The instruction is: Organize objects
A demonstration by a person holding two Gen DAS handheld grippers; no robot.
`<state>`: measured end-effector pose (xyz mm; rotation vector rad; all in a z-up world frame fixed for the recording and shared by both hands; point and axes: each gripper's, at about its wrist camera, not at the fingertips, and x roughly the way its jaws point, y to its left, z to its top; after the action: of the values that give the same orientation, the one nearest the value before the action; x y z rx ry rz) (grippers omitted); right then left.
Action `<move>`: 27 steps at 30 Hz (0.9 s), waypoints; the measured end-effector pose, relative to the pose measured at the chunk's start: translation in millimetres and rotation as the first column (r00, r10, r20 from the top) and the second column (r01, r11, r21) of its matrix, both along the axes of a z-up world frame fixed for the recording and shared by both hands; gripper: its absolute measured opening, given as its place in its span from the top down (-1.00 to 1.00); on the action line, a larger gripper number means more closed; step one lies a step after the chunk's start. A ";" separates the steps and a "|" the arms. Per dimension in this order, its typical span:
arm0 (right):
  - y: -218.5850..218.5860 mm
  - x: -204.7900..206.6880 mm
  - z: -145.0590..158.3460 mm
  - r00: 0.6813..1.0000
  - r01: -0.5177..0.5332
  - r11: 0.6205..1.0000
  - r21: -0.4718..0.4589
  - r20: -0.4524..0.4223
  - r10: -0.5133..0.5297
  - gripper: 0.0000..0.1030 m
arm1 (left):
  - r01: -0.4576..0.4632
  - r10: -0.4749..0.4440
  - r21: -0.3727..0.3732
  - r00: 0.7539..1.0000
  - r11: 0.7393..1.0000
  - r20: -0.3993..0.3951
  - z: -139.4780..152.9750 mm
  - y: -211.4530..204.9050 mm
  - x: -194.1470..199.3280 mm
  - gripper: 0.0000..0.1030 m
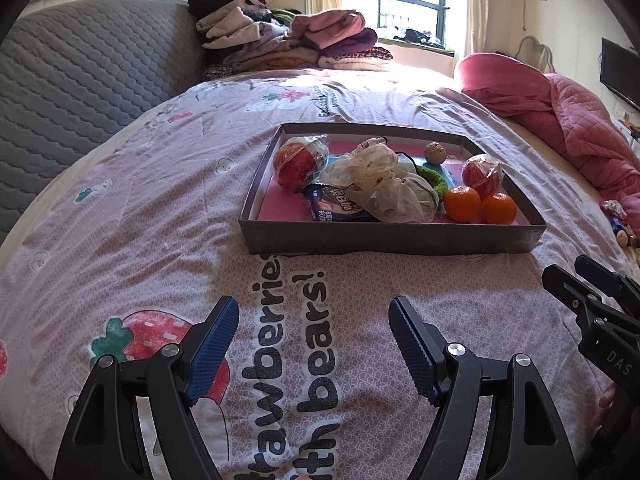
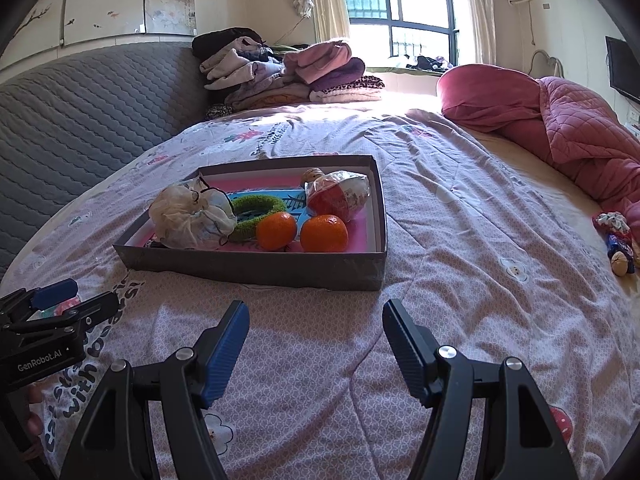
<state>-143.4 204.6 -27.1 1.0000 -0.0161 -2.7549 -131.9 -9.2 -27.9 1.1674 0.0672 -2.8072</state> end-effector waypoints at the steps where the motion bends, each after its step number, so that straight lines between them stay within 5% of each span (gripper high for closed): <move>1: 0.1 -0.6 -0.6 1.000 0.000 1.000 -0.001 0.004 0.000 -0.33 | -0.001 0.001 0.001 1.000 1.000 -0.001 -0.2 -0.3 -0.2 -0.52; 27: -2.0 -4.2 -14.3 0.998 -0.009 1.000 0.007 0.059 0.009 -0.33 | 0.001 -0.001 0.003 1.000 1.000 0.016 -14.3 -4.2 -3.9 -0.52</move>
<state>-147.6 202.6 -41.4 1.0795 -0.0112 -2.7186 -135.9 -13.4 -42.1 1.1900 0.0696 -2.7989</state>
